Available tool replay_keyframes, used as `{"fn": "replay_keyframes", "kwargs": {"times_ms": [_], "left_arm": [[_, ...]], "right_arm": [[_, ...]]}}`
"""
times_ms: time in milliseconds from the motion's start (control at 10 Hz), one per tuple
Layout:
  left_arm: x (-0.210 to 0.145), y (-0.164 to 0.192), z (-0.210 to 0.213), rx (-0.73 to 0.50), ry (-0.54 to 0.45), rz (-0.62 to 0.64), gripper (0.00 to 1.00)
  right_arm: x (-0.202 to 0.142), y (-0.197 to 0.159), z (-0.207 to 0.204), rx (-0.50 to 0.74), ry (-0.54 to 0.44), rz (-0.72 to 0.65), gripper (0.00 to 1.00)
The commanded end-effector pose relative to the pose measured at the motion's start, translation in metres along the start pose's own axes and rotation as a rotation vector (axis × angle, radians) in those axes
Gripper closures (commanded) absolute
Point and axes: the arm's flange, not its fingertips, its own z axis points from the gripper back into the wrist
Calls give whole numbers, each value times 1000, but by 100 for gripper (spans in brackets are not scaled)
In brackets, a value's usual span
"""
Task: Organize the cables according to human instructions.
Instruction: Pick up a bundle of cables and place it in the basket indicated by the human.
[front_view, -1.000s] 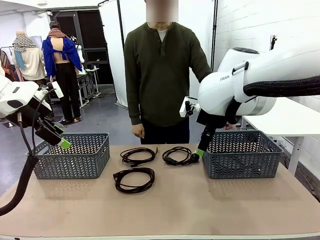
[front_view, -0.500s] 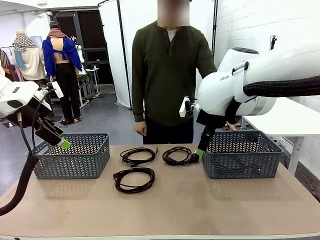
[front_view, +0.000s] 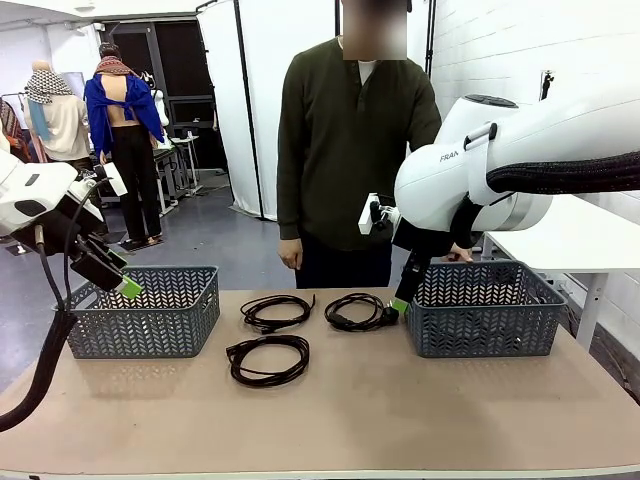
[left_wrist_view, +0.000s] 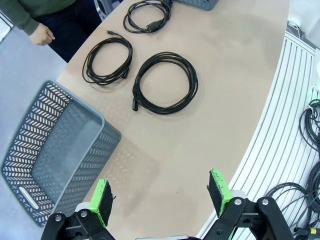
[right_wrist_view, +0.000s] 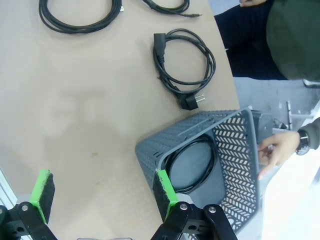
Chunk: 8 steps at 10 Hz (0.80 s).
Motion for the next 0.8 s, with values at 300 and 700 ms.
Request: {"fn": "replay_keyframes", "kwargs": {"times_ms": [300, 700], "left_arm": [[-2, 1, -2, -2, -25, -5, 0], [-2, 1, -2, -2, -25, -5, 0]], "right_arm": [[1, 0, 1, -3, 3, 1, 0], [20, -10, -10, 25, 3, 111, 0]]}}
